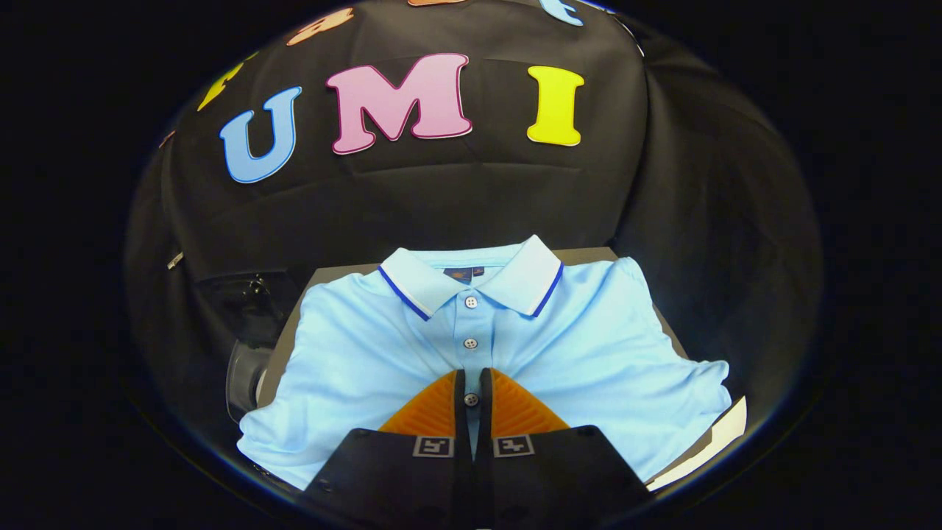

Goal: Put the clothes into the washing machine and then close the washing machine lid.

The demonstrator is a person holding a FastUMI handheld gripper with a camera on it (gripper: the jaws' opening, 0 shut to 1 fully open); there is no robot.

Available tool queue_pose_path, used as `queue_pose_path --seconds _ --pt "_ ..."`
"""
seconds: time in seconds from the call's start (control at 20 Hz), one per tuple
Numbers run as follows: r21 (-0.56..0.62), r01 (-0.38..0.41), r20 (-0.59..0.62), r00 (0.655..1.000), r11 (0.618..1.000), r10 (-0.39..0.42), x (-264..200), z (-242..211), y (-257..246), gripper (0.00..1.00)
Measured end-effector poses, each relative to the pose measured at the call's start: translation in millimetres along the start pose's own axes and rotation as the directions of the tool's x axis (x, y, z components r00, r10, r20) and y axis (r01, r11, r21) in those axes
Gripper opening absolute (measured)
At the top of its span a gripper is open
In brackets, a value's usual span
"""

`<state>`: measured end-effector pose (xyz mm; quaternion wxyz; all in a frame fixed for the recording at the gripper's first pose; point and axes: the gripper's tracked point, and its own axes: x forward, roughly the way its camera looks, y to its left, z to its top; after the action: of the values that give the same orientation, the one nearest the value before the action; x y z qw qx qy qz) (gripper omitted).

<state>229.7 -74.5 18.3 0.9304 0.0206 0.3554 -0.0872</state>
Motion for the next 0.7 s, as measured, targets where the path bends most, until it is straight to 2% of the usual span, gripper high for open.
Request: queue_pose_path --seconds 0.55,0.7 --pt "-0.006 -0.021 0.099 0.995 1.000 0.021 -36.0 37.4 12.4 0.05" --pt "-0.016 -0.049 0.144 0.988 0.999 0.051 -51.6 53.7 38.6 0.05"
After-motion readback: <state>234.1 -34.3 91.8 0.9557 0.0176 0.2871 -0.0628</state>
